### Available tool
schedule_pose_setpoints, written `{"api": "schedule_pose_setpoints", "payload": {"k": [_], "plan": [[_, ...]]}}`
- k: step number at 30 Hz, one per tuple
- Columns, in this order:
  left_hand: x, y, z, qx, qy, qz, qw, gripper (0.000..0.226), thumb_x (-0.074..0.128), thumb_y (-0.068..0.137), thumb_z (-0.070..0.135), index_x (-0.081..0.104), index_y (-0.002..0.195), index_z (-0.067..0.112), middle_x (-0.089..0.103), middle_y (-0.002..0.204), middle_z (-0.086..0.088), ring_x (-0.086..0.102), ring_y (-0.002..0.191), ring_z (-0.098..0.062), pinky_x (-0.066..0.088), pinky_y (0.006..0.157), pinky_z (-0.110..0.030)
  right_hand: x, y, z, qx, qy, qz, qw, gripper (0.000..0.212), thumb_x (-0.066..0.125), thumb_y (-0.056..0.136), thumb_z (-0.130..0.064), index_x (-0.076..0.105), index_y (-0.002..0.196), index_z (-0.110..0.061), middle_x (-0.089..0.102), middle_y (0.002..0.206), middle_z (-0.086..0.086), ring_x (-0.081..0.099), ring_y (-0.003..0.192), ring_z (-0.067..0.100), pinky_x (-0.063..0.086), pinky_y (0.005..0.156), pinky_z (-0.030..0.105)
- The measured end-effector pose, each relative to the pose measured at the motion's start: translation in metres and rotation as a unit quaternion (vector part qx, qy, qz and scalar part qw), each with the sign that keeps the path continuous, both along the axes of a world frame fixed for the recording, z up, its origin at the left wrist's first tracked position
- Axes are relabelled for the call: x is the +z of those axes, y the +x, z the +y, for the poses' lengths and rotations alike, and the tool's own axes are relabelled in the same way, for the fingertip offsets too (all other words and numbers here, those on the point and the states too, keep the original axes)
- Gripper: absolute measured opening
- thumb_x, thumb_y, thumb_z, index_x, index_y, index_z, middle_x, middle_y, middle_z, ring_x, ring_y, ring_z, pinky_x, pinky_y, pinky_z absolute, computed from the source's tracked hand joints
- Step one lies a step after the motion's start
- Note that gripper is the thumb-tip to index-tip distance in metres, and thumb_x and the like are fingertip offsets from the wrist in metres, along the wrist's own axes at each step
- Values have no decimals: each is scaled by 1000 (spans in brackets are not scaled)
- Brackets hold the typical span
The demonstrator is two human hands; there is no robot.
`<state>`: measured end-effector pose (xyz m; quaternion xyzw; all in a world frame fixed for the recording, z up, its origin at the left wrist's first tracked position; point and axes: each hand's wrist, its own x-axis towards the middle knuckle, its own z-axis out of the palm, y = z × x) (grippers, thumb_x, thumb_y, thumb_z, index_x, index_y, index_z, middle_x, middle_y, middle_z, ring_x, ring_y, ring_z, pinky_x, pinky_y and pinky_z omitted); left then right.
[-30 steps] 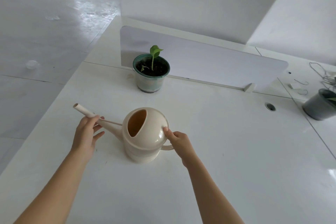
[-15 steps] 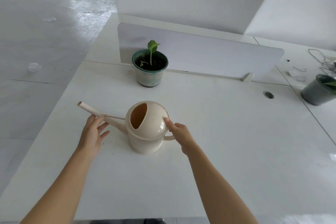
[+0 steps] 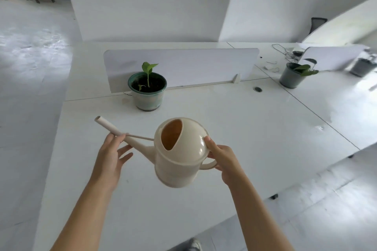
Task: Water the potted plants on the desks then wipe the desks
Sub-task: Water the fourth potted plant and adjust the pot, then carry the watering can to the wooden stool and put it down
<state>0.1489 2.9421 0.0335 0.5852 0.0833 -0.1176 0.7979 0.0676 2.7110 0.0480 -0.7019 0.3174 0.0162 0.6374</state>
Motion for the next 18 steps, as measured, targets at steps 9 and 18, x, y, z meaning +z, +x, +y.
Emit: {"api": "schedule_pose_setpoints", "payload": {"k": [9, 18], "plan": [[43, -40, -26, -173, -11, -62, 983, 19, 39, 96, 23, 57, 92, 28, 61, 103, 5, 61, 98, -19, 45, 87, -37, 49, -121, 18, -158, -28, -11, 987, 70, 63, 54, -72, 73, 83, -10, 71, 106, 5, 63, 103, 19, 40, 104, 44], [40, -129, -71, -354, -16, -44, 934, 22, 37, 96, 18, 57, 93, 26, 62, 102, 4, 60, 99, -21, 42, 87, -39, 56, -265, 29, -282, -34, -10, 959, 73, 52, 53, -70, 73, 89, -10, 72, 106, 4, 63, 105, 20, 46, 93, 35]]}}
